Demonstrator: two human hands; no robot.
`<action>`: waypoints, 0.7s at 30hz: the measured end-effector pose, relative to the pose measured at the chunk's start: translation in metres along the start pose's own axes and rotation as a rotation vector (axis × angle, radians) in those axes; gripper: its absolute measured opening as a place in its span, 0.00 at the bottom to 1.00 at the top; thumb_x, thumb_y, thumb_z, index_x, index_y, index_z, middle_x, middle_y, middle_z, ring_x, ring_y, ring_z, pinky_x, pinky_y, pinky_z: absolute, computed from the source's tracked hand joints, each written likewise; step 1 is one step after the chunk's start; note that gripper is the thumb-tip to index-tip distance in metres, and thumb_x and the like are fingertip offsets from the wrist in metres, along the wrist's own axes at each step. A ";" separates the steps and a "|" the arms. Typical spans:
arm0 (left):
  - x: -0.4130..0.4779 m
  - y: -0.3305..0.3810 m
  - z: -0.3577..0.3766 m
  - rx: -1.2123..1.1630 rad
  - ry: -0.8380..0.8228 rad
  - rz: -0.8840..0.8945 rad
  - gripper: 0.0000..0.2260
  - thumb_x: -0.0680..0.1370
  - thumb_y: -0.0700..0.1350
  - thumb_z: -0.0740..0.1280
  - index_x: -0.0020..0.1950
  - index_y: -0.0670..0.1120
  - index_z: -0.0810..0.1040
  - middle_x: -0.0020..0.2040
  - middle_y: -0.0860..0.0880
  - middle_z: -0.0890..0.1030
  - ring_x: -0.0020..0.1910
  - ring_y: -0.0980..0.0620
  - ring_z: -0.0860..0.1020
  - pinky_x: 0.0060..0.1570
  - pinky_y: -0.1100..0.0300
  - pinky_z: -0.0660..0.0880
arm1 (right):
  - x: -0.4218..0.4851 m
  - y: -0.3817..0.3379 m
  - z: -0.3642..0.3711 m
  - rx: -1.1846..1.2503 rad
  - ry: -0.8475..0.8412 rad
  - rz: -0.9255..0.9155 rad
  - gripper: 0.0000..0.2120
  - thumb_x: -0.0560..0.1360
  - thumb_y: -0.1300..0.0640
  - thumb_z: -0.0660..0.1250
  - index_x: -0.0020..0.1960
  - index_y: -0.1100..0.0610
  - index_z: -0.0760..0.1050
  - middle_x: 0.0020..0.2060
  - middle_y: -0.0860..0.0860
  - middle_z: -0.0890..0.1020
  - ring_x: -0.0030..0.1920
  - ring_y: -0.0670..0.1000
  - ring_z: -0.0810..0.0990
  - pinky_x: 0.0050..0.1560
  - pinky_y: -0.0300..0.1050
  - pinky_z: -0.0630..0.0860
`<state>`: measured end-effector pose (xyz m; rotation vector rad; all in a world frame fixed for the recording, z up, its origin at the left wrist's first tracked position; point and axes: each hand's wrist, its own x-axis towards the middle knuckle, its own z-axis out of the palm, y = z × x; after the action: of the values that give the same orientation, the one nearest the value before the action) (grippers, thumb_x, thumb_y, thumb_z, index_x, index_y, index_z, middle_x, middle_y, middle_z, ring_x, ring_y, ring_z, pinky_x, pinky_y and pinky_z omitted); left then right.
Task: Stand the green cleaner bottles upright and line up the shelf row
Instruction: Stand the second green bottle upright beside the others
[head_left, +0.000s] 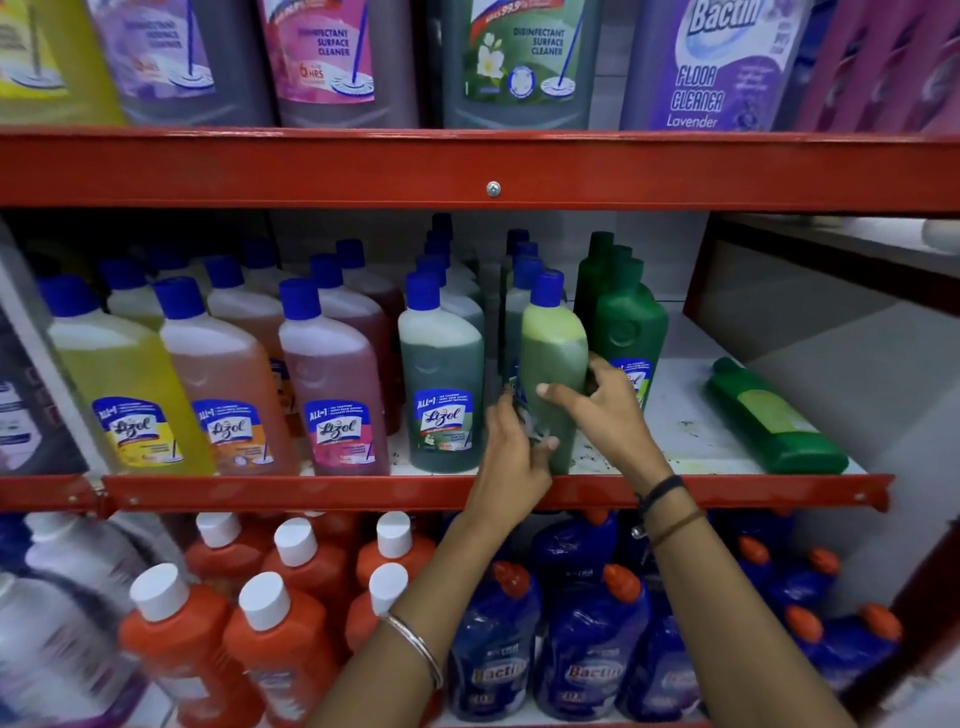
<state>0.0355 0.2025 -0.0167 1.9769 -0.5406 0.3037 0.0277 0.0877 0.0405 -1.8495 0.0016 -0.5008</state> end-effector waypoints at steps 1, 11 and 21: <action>0.003 -0.001 0.002 -0.001 -0.033 -0.031 0.37 0.74 0.44 0.67 0.74 0.44 0.46 0.73 0.42 0.58 0.70 0.48 0.62 0.69 0.58 0.61 | 0.000 0.002 -0.004 0.110 -0.055 0.003 0.15 0.69 0.61 0.71 0.55 0.56 0.75 0.49 0.53 0.83 0.50 0.53 0.82 0.51 0.48 0.80; 0.006 0.004 0.007 0.248 0.147 -0.055 0.41 0.72 0.38 0.69 0.75 0.42 0.45 0.68 0.38 0.65 0.65 0.39 0.70 0.60 0.47 0.70 | 0.017 0.021 -0.007 0.413 -0.187 -0.013 0.17 0.73 0.63 0.65 0.61 0.54 0.71 0.56 0.51 0.80 0.58 0.48 0.79 0.58 0.41 0.77; -0.017 0.018 0.025 0.359 0.382 0.176 0.26 0.75 0.42 0.64 0.70 0.40 0.58 0.69 0.38 0.64 0.68 0.44 0.63 0.68 0.50 0.66 | 0.011 0.021 -0.043 0.079 -0.035 -0.149 0.18 0.75 0.58 0.66 0.64 0.59 0.72 0.54 0.52 0.81 0.52 0.46 0.79 0.50 0.31 0.76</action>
<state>0.0111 0.1777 -0.0215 2.1399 -0.4322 0.9218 0.0284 0.0384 0.0355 -1.7885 -0.1783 -0.5633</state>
